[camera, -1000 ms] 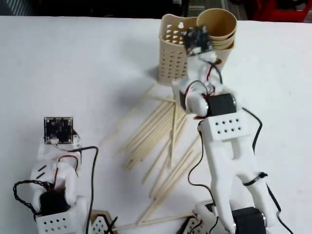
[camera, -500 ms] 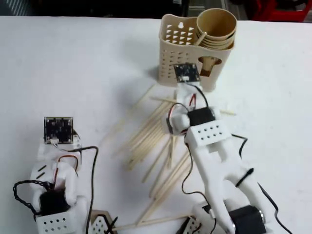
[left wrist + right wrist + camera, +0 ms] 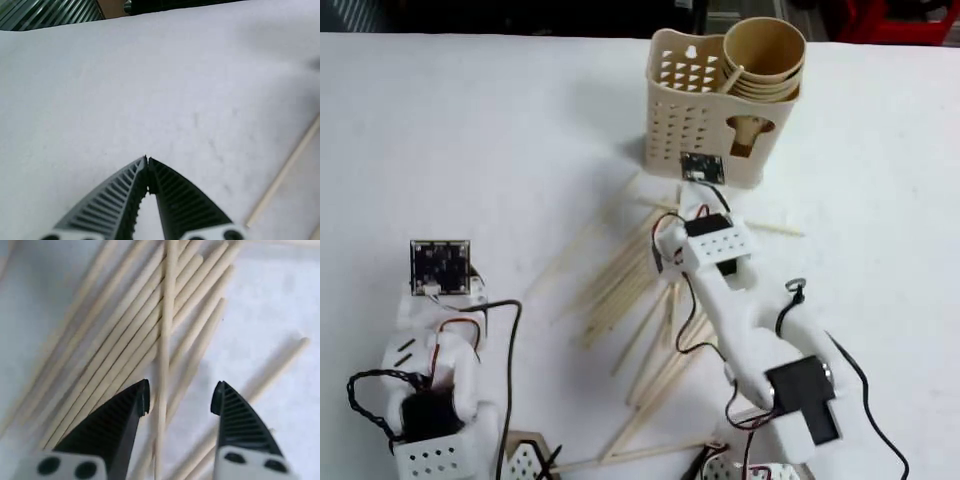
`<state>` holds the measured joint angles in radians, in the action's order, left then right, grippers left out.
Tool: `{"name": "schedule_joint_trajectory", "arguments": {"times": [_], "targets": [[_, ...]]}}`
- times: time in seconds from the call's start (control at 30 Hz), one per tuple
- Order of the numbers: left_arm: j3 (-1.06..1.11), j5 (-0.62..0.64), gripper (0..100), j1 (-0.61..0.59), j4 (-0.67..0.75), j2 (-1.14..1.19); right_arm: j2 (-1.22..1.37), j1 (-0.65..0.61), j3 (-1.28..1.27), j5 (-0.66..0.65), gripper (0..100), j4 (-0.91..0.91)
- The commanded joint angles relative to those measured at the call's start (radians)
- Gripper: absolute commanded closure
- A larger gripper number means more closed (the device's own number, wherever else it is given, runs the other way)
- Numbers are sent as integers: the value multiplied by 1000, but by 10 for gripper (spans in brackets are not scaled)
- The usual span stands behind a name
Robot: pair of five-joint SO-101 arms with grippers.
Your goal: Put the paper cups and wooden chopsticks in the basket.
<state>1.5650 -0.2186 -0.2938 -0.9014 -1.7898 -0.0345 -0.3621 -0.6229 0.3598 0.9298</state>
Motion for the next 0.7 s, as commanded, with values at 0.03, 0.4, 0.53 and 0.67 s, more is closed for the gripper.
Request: {"name": "schedule_joint_trajectory", "arguments": {"times": [0.03, 0.4, 0.53, 0.67], "targets": [[-8, 11, 976, -8, 18, -18, 45, 47, 48, 12, 790, -8], [-8, 11, 976, -10, 18, -18, 254, 35, 161, 9, 937, 18], [-8, 9, 976, -10, 18, -18, 283, 33, 226, 8, 980, 93], [-8, 9, 976, -10, 18, -18, 242, 33, 235, -35, 981, 150]]}}
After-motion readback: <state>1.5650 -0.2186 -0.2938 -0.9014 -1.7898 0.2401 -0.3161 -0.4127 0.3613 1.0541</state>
